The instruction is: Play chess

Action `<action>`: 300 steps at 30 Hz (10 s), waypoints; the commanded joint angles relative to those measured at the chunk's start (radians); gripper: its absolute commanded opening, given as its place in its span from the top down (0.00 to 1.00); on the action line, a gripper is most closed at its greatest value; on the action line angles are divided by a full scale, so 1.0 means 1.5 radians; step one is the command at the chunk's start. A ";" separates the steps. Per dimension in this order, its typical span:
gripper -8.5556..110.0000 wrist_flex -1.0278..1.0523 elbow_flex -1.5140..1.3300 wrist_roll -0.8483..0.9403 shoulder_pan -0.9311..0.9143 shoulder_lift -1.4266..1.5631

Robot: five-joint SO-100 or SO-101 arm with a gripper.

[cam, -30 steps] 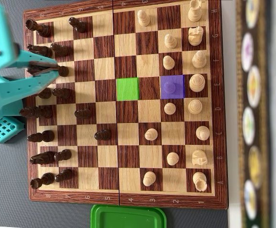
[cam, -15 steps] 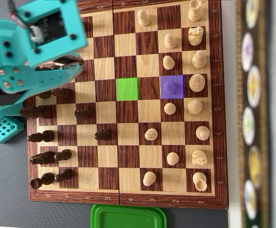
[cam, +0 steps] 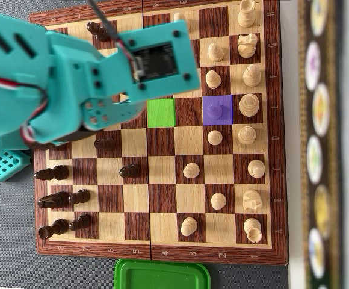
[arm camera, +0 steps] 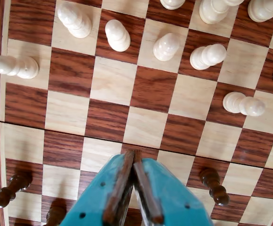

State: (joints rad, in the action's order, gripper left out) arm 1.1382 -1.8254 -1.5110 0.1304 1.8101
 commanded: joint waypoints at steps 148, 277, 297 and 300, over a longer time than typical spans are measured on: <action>0.86 0.112 0.516 0.003 -0.015 -0.498; 0.80 0.036 0.120 -0.004 -0.006 -0.195; 0.80 0.036 0.114 -0.005 -0.003 -0.067; 0.83 0.036 0.109 -0.005 -0.006 -0.044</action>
State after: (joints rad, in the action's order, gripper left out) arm 1.1919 -1.6674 -1.5140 0.1335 1.6782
